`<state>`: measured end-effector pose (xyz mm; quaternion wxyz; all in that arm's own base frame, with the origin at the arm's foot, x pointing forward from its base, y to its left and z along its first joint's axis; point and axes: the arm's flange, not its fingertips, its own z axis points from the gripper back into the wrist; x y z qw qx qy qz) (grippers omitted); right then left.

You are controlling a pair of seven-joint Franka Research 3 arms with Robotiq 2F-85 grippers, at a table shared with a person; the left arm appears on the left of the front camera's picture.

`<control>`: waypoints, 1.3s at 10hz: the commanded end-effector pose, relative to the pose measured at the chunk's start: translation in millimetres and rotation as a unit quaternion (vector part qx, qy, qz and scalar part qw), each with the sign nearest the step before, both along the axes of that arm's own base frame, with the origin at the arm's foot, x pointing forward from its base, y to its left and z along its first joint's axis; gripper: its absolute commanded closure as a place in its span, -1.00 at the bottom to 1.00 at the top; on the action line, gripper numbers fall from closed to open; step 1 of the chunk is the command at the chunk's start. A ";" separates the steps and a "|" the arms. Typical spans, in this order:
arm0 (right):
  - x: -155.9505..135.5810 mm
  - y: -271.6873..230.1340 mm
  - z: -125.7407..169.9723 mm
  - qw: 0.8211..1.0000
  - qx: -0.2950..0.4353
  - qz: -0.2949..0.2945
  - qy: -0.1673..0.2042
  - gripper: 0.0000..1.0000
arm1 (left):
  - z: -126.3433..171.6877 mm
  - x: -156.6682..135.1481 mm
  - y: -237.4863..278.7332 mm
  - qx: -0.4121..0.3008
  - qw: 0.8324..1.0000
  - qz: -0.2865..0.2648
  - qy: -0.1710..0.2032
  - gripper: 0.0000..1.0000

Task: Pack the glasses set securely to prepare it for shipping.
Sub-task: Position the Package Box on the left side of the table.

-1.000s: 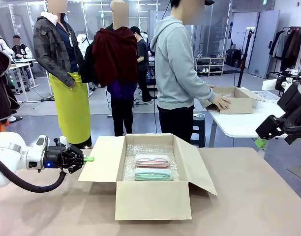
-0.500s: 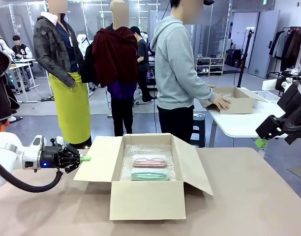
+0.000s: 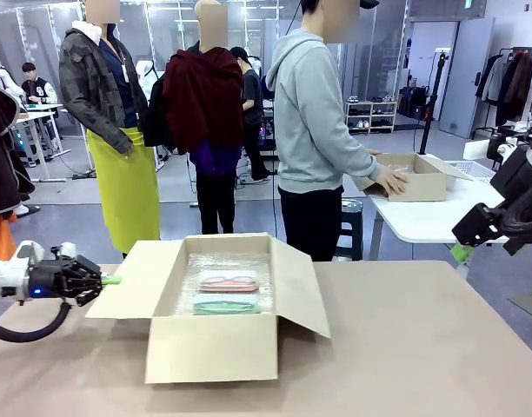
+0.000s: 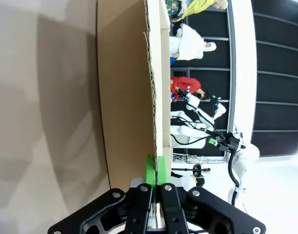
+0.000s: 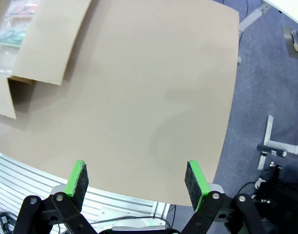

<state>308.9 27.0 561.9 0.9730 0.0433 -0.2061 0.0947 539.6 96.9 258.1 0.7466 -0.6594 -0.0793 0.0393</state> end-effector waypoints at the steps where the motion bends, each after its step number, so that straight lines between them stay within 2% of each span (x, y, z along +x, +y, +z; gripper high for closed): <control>1: -1.3 0.2 0.3 1.000 -0.005 -0.001 0.001 -1.00 | 4.3 6.4 49.1 -0.014 1.000 -0.007 0.006 0.97; 3: -1.3 0.2 0.3 1.000 -0.005 -0.001 0.001 -1.00 | 10.4 -1.1 107.0 -0.031 0.999 0.009 0.018 0.97; 5: -1.3 0.2 0.3 1.000 -0.005 -0.001 0.001 -1.00 | 16.4 -11.1 151.8 -0.025 0.999 -0.005 0.021 0.97; 9: -1.3 0.2 0.3 1.000 -0.005 -0.001 0.001 -1.00 | 20.4 -19.0 230.0 0.013 1.000 -0.003 0.021 0.97; 13: -1.3 0.2 0.3 1.000 -0.005 -0.001 0.001 -1.00 | 21.0 -27.0 238.5 0.022 1.000 0.017 0.012 0.97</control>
